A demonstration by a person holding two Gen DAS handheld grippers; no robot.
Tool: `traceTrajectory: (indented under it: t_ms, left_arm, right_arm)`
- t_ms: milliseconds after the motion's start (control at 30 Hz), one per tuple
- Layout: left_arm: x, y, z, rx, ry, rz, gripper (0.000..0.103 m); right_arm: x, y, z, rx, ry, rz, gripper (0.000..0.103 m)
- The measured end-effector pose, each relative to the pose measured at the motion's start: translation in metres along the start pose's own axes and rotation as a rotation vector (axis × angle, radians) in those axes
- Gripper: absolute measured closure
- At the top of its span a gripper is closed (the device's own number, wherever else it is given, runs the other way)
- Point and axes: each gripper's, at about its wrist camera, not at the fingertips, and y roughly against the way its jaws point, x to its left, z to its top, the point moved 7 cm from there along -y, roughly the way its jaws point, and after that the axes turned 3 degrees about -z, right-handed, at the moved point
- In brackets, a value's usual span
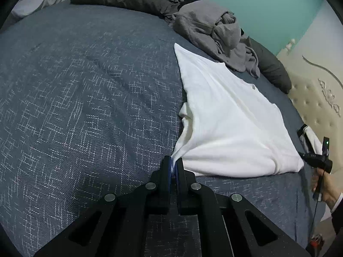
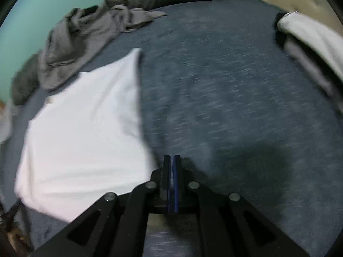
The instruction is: Fold clothes
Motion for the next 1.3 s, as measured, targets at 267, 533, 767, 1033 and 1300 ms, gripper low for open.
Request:
traceTrajectory:
  t_ms: [267, 533, 767, 1033, 1300]
  left_arm:
    - [-0.004, 0.000, -0.001, 0.005, -0.006, 0.002, 0.099]
    - [-0.004, 0.000, -0.003, 0.011, -0.012, 0.008, 0.099]
    - [-0.004, -0.003, -0.006, 0.024, -0.015, 0.017, 0.099]
    - [-0.004, -0.005, -0.008, 0.028, -0.016, 0.025, 0.099]
    - [-0.005, -0.007, -0.008, 0.034, -0.027, 0.039, 0.099]
  right_arm:
    - [0.017, 0.015, 0.030, -0.023, 0.037, 0.118, 0.069]
    - [0.044, -0.024, 0.073, 0.028, 0.083, 0.098, 0.063]
    - [0.063, -0.069, 0.101, 0.072, 0.122, 0.075, 0.063]
    - [0.063, -0.075, 0.115, 0.023, 0.143, 0.046, 0.100]
    - [0.057, -0.080, 0.123, 0.014, 0.193, -0.082, 0.100]
